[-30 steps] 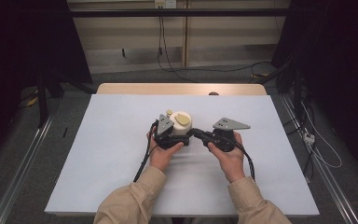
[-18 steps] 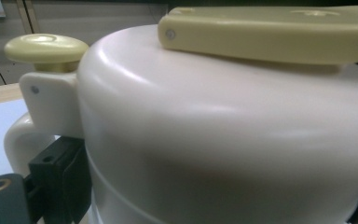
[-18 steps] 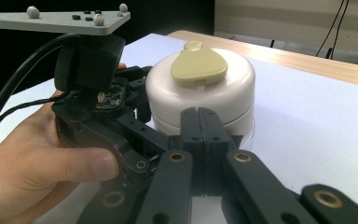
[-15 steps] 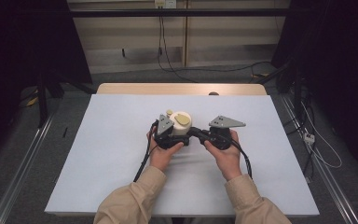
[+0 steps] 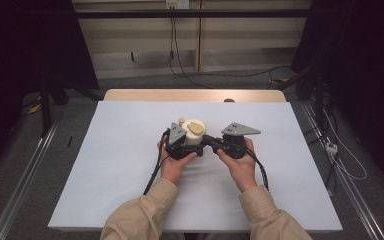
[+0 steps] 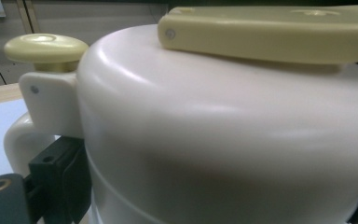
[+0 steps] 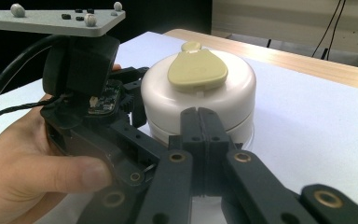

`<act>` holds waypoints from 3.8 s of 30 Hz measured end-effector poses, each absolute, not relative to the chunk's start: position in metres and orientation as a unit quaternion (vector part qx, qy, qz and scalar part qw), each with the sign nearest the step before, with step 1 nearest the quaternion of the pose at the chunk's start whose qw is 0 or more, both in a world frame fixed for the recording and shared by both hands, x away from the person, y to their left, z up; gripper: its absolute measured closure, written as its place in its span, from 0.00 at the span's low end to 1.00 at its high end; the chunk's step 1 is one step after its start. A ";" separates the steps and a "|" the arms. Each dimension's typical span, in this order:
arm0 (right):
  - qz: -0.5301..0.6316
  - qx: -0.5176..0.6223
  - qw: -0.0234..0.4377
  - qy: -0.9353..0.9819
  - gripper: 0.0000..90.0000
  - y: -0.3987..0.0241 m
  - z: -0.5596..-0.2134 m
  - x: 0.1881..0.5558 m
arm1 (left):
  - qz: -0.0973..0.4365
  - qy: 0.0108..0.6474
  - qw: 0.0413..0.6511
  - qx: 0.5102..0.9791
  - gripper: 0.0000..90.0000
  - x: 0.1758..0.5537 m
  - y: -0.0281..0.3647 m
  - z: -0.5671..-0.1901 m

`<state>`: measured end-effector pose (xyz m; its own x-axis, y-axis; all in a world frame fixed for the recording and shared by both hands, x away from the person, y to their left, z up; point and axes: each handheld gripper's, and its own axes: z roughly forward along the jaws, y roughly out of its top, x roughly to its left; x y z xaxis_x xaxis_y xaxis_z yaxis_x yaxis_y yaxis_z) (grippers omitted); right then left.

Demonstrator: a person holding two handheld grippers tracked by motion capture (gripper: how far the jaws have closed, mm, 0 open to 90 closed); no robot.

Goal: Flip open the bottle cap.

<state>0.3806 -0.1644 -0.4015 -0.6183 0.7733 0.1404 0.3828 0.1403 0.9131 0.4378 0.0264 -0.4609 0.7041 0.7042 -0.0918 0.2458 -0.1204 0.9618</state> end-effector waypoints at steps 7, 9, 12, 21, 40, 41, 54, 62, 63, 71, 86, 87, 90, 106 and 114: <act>0.518 0.395 0.194 0.733 1.00 -0.161 -0.398 0.384 | 0.199 0.330 0.576 0.721 0.07 0.438 0.026 -0.461; 0.520 0.394 0.196 0.732 1.00 -0.161 -0.396 0.385 | 0.200 0.329 0.575 0.722 0.07 0.438 0.026 -0.461; 0.518 0.392 0.196 0.735 1.00 -0.161 -0.395 0.386 | 0.202 0.328 0.574 0.723 0.07 0.438 0.027 -0.461; 0.520 0.392 0.198 0.733 1.00 -0.160 -0.391 0.387 | 0.200 0.330 0.575 0.721 0.07 0.438 0.026 -0.461; 0.521 0.385 0.206 0.734 1.00 -0.155 -0.386 0.389 | 0.200 0.330 0.574 0.722 0.07 0.438 0.026 -0.461; 0.522 0.385 0.205 0.733 1.00 -0.155 -0.386 0.390 | 0.200 0.330 0.574 0.722 0.07 0.438 0.026 -0.461; 0.525 0.385 0.205 0.731 1.00 -0.152 -0.386 0.391 | 0.201 0.330 0.574 0.722 0.07 0.438 0.026 -0.461; 0.525 0.383 0.205 0.732 1.00 -0.150 -0.384 0.392 | 0.201 0.330 0.574 0.722 0.07 0.438 0.026 -0.461; 0.525 0.383 0.205 0.732 1.00 -0.150 -0.384 0.392 | 0.201 0.330 0.574 0.722 0.07 0.438 0.026 -0.461; 0.526 0.383 0.209 0.730 1.00 -0.148 -0.383 0.394 | 0.201 0.330 0.574 0.722 0.07 0.438 0.026 -0.461; 0.525 0.381 0.214 0.730 1.00 -0.144 -0.381 0.396 | 0.199 0.331 0.575 0.721 0.07 0.438 0.025 -0.461; 0.524 0.380 0.216 0.731 1.00 -0.144 -0.381 0.397 | 0.199 0.332 0.575 0.721 0.07 0.437 0.025 -0.461; 0.524 0.379 0.216 0.731 1.00 -0.143 -0.381 0.397 | 0.200 0.331 0.575 0.721 0.07 0.437 0.025 -0.461; 0.522 0.379 0.219 0.732 1.00 -0.141 -0.381 0.401 | 0.200 0.330 0.574 0.722 0.07 0.438 0.026 -0.461; 0.529 0.383 0.213 0.727 1.00 -0.140 -0.379 0.403 | 0.202 0.328 0.573 0.724 0.07 0.438 0.026 -0.461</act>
<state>0.4032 -0.1399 -0.3788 -0.6162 0.7819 0.0947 0.3311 0.1480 0.9319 0.4381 0.0260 -0.4609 0.7031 0.7062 -0.0831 0.2434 -0.1292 0.9613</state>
